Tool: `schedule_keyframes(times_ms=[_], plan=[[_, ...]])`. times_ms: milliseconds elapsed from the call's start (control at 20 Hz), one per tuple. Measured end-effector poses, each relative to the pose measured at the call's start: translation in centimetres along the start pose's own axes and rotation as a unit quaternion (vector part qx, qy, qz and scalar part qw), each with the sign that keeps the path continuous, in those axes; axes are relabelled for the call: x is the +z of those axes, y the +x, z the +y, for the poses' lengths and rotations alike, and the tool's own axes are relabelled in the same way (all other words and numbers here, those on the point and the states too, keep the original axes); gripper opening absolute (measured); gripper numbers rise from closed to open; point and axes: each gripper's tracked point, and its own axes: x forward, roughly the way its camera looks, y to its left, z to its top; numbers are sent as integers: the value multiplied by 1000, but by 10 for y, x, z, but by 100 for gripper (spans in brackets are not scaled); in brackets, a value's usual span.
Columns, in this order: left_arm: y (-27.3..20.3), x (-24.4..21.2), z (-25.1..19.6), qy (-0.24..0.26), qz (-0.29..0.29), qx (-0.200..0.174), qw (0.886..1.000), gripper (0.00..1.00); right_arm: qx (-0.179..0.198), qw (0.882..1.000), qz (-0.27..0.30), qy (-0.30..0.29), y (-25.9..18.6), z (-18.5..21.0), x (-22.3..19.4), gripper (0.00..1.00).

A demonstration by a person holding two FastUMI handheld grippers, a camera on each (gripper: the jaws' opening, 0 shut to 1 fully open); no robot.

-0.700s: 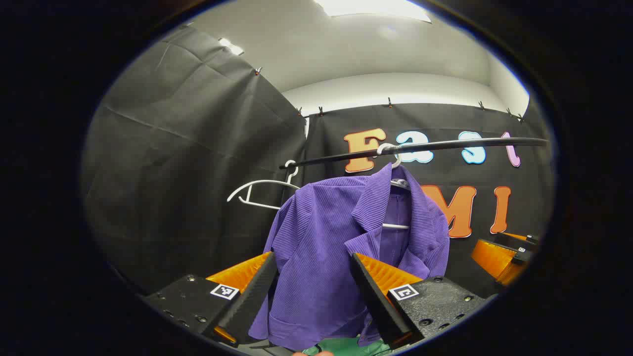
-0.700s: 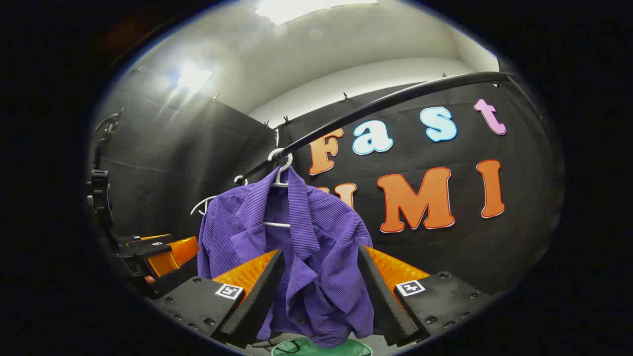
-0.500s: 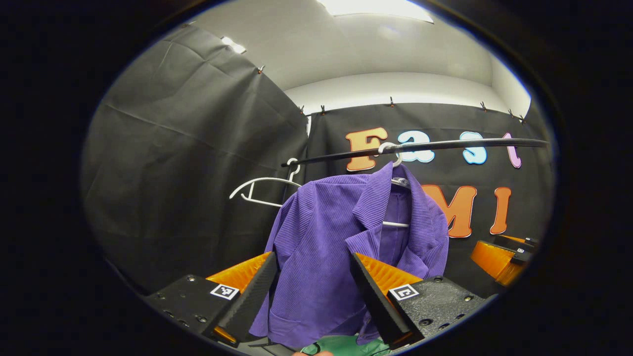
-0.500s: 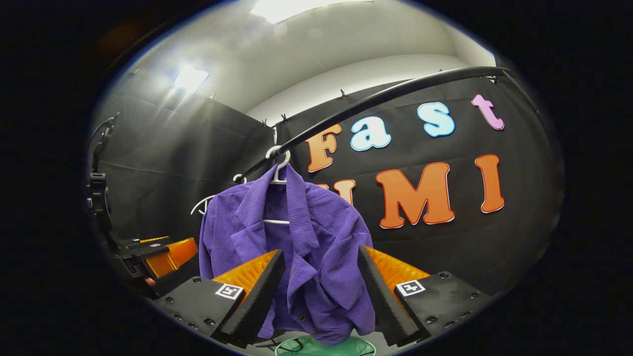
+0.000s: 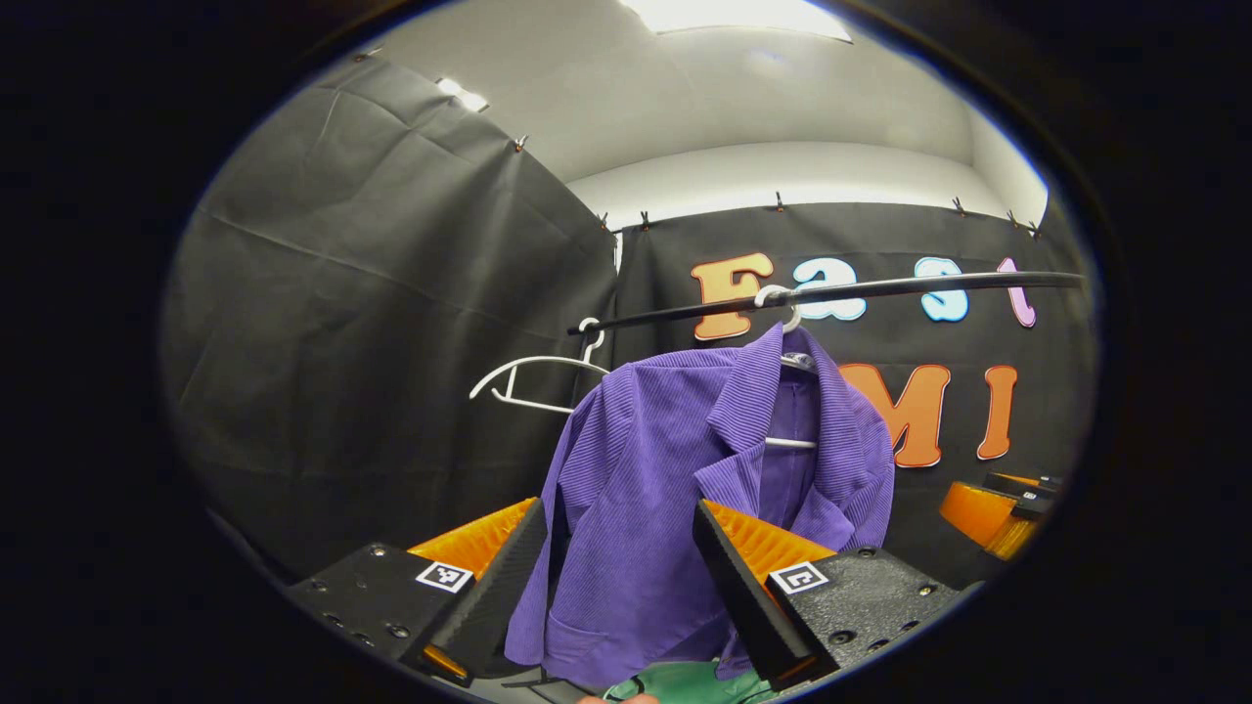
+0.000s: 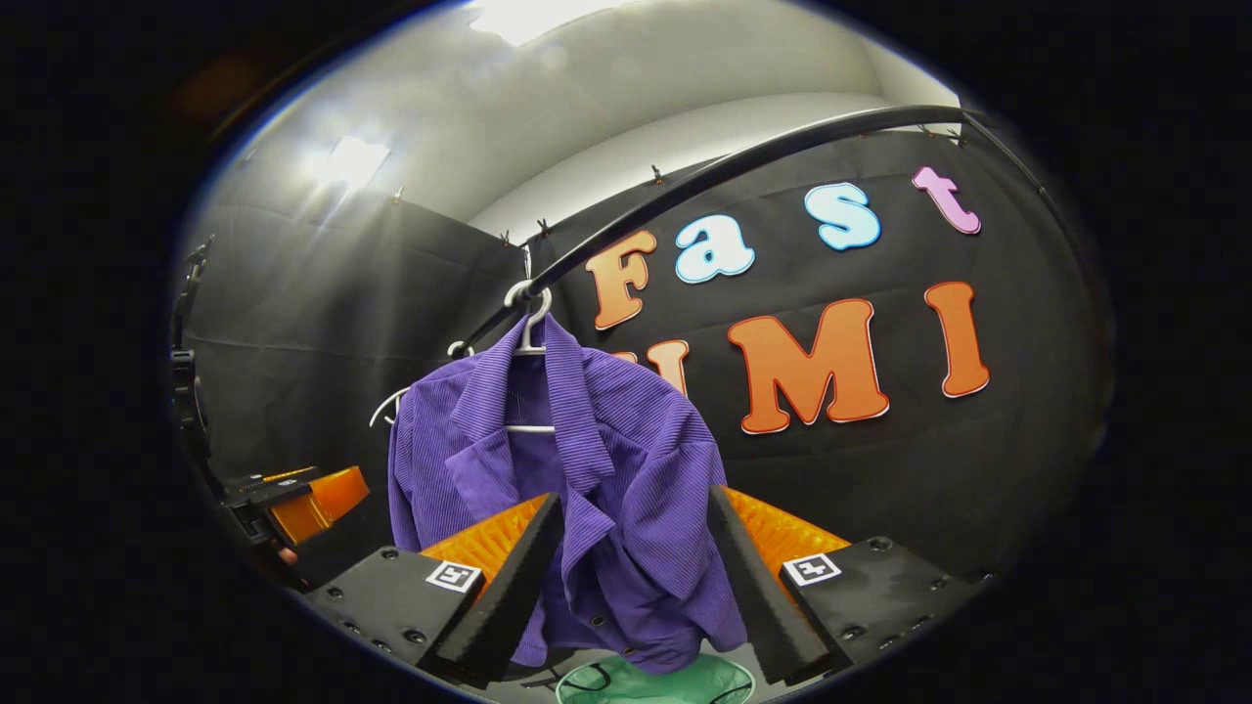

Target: Grasp the clothes on the hanger with both hands and then place them into the laundry hamper below.

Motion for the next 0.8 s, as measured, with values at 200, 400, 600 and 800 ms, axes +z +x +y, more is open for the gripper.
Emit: schedule_keyframes(times_ms=[200, 400, 600, 800], plan=[[-1, -2, 0, -3, 3, 1, 1000, 95, 3, 1000, 1, -1, 0, 2, 0, 97], [-4, 0, 2, -4, 0, 4, 1000, 95, 4, 1000, 0, -1, -1, 2, 1, 96], [-5, 0, 5, -4, 0, 7, 1000, 95, 8, 1000, 0, -2, -1, 3, 0, 96], [-6, 1, 7, -2, -3, 9, 1000, 95, 23, 1000, -10, -18, 10, 14, 3, 96]])
